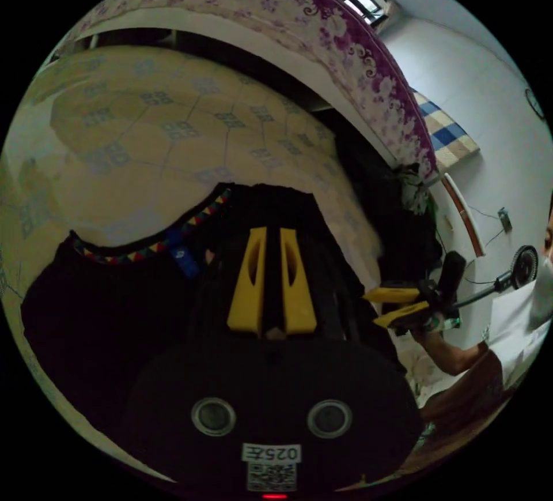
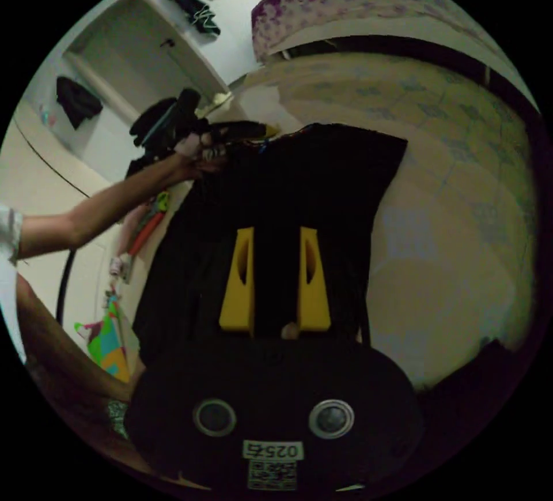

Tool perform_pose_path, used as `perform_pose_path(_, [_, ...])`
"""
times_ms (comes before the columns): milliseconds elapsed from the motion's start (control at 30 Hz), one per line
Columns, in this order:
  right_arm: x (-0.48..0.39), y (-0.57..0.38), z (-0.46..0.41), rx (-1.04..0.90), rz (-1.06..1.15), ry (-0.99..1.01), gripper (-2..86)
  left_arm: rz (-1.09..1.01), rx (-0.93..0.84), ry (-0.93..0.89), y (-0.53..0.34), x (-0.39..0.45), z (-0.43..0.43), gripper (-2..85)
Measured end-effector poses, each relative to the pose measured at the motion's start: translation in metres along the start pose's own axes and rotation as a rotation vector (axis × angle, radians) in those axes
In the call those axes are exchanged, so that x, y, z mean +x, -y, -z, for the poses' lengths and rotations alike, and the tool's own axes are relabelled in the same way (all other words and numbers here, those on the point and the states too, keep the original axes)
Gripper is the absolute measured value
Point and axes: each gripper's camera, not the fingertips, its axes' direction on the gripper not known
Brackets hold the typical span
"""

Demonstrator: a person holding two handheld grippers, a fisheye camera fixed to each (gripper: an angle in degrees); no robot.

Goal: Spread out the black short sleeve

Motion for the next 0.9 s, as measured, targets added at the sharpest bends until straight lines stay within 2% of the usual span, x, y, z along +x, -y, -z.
perform_pose_path(67, [0.018,-0.005,0.009,0.039,-0.089,0.013,11.3,0.040,-0.006,-0.067,0.011,0.011,-0.011,0.8])
perform_pose_path(133, [0.026,-0.010,0.010,0.053,-0.135,0.009,11.1,0.030,-0.026,-0.058,0.030,0.020,-0.024,2.0])
perform_pose_path(300, [0.026,0.005,0.016,0.111,-0.087,-0.110,9.4,0.112,-0.153,0.249,0.080,0.030,-0.050,3.6])
perform_pose_path(367, [0.040,0.036,0.016,0.154,-0.072,-0.151,9.0,0.037,-0.155,0.243,0.085,0.040,-0.053,1.5])
perform_pose_path(467, [0.073,0.094,0.006,0.176,-0.048,-0.158,10.3,0.032,-0.140,0.251,0.084,0.044,-0.053,-0.8])
perform_pose_path(533, [0.099,0.136,-0.011,0.090,-0.051,-0.172,11.5,0.049,-0.109,0.242,0.081,0.045,-0.045,-1.3])
perform_pose_path(633, [0.147,0.186,-0.044,-0.033,-0.155,-0.130,11.9,0.066,-0.073,0.233,0.073,0.046,-0.030,-1.6])
perform_pose_path(700, [0.172,0.198,-0.059,-0.049,-0.239,-0.055,11.9,0.059,-0.044,0.248,0.068,0.048,-0.020,-1.6])
perform_pose_path(767, [0.194,0.202,-0.069,0.009,-0.312,0.174,11.7,0.068,-0.002,0.269,0.064,0.051,-0.005,-1.6])
perform_pose_path(833, [0.203,0.201,-0.071,0.061,-0.354,0.248,11.3,0.060,0.034,0.290,0.059,0.057,0.011,-1.5])
perform_pose_path(900, [0.203,0.203,-0.070,0.106,-0.346,0.240,10.6,0.074,0.059,0.304,0.052,0.062,0.028,-1.5])
